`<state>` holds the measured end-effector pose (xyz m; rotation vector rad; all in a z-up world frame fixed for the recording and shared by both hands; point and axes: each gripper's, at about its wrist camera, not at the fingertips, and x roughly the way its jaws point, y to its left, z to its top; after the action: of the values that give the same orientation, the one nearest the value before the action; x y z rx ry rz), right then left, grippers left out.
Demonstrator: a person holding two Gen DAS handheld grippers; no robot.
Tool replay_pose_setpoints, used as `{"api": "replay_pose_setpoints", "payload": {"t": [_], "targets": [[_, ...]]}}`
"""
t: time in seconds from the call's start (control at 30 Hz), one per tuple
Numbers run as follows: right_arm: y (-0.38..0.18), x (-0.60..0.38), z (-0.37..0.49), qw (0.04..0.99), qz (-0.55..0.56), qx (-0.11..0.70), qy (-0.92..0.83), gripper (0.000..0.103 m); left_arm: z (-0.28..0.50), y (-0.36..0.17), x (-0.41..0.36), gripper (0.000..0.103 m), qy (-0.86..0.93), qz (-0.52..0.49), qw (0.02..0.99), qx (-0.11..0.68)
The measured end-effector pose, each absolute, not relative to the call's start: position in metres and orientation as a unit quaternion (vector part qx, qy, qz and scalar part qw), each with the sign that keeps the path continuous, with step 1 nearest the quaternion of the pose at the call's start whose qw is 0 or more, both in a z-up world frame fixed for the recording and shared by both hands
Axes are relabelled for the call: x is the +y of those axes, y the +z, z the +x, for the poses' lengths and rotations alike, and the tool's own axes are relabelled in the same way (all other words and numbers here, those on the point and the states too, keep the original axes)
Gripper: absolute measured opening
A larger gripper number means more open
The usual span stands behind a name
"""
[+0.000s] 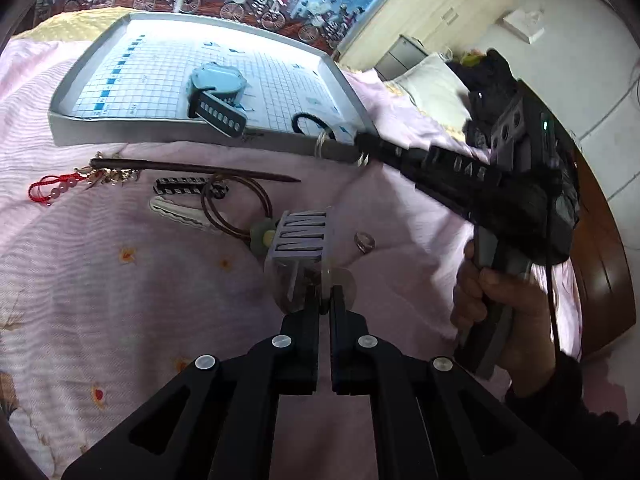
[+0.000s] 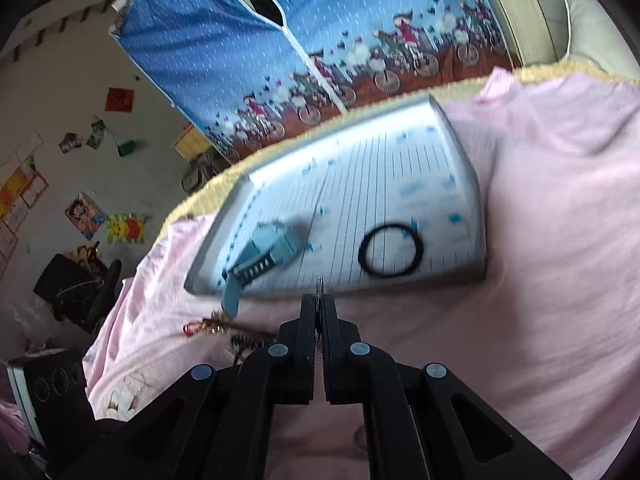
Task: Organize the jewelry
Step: 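Lower the ring and hair clip into the tray and open both tools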
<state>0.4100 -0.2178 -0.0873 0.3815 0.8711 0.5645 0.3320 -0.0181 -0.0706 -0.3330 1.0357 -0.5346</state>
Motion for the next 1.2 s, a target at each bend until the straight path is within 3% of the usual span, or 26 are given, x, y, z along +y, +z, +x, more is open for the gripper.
{"api": "replay_pose_setpoints", "payload": {"t": [0.33, 0.53, 0.83, 1.13, 1.2], "targets": [[-0.070, -0.223, 0.410, 0.873, 0.189, 0.352, 0.280, 0.003, 0.338, -0.030, -0.021, 0.002, -0.254, -0.148, 0.867, 0.402], [-0.074, -0.246, 0.422, 0.889, 0.216, 0.319, 0.248, 0.003, 0.390, -0.020, -0.028, 0.002, -0.220, -0.181, 0.889, 0.358], [-0.096, -0.264, 0.437, 0.894, 0.219, 0.333, 0.206, 0.004, 0.449, -0.065, -0.058, 0.002, -0.186, -0.149, 0.891, 0.386], [-0.098, -0.263, 0.440, 0.899, 0.182, 0.351, 0.188, 0.006, 0.450, -0.086, -0.057, 0.004, -0.165, -0.147, 0.879, 0.422], [-0.095, -0.262, 0.438, 0.901, 0.171, 0.352, 0.184, 0.007, 0.448, -0.080, -0.054, 0.014, -0.161, -0.151, 0.877, 0.427]]}}
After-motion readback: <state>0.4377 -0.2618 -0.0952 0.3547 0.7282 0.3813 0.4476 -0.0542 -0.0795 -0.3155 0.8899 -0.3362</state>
